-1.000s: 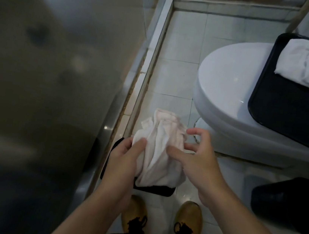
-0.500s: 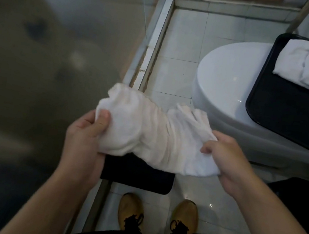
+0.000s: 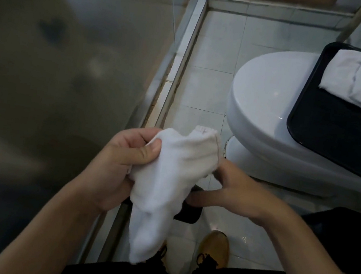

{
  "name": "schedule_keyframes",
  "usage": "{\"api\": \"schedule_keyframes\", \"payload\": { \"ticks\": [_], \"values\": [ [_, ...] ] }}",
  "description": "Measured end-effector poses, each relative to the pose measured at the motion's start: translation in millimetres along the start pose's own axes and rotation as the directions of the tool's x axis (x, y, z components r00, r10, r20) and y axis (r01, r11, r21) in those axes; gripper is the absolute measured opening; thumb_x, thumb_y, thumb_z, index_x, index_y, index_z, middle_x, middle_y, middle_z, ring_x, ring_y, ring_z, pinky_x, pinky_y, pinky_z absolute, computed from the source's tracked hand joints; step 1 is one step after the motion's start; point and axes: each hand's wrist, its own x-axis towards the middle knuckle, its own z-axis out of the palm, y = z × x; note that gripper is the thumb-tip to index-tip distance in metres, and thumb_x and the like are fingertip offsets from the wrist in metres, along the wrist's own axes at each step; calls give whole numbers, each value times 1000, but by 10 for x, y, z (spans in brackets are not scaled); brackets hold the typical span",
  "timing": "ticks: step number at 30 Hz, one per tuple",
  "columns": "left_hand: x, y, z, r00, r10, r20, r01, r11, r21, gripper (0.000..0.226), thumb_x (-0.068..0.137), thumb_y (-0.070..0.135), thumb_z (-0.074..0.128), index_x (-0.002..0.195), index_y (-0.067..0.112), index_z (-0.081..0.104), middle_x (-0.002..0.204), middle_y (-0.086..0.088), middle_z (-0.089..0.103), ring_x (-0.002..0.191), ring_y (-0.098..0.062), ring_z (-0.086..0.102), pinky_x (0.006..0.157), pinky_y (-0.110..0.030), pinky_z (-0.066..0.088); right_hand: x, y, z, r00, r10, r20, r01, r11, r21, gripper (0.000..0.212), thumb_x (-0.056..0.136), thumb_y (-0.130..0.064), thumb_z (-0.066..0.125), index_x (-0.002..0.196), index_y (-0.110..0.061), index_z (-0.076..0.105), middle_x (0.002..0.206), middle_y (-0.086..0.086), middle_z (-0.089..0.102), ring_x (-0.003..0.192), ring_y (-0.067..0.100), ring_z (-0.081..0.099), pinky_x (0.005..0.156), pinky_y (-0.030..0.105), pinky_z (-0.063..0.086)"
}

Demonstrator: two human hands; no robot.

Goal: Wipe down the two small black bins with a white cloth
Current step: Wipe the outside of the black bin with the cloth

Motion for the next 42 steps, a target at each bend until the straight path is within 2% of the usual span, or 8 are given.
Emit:
{"api": "schedule_keyframes", "payload": {
  "ticks": [7,11,15,22,28,33,36,42],
  "values": [
    [98,-8,-301,822,-466,-326,437,885,-163,41,87,22,59,121,-1,64,103,-17,70,93,-29,66,80,-40,50,-57,53,58,997,53,54,-63,979,194,29,85,-20,76,111,-8,72,110,7,75,105,25,71,97,44,54],
    [137,-27,-344,778,-566,-273,444,803,-397,44,92,35,51,116,-1,62,96,-16,70,85,-26,68,73,-34,57,-34,22,72,998,47,-40,-25,904,426,40,87,-24,72,122,-8,66,118,10,72,111,28,68,96,40,53],
    [134,-165,-147,771,-615,-166,504,748,-432,66,94,60,36,119,4,60,119,-21,67,115,-38,60,100,-48,44,-2,-72,36,965,95,-246,101,728,678,42,86,-19,66,123,0,62,113,15,73,104,28,71,79,29,58],
    [124,-368,218,934,-286,-214,294,956,3,57,86,57,54,135,28,52,125,5,67,112,-12,65,98,-38,49,13,-89,-130,893,226,-388,170,629,759,39,95,-25,60,129,-6,58,115,11,73,105,24,71,79,33,61],
    [95,-273,185,965,-32,-260,89,974,209,61,75,23,69,133,34,52,108,4,72,103,-17,69,84,-42,58,-88,23,-378,942,245,-228,-141,908,395,47,73,-17,80,118,-10,69,109,4,76,105,21,71,99,41,53],
    [75,-259,81,981,61,-186,74,765,640,66,67,41,71,131,28,58,116,10,68,104,-5,66,83,-28,58,-33,161,-332,893,308,-328,-259,948,186,84,34,-34,98,110,-10,72,105,2,76,105,22,69,101,46,51],
    [96,-331,45,974,110,-196,96,584,806,47,76,30,75,122,26,64,105,17,67,93,6,62,78,-13,53,-17,194,-329,833,264,-486,-253,963,88,86,48,-32,98,122,-14,59,117,-2,67,108,18,61,97,42,51],
    [124,-425,90,899,409,-155,43,271,962,22,79,35,73,95,28,60,109,6,39,95,-10,44,78,-18,45,-57,198,-307,887,57,-458,-209,934,-289,34,73,-58,78,77,-24,71,78,4,63,72,20,55,60,30,41]
  ]
}}
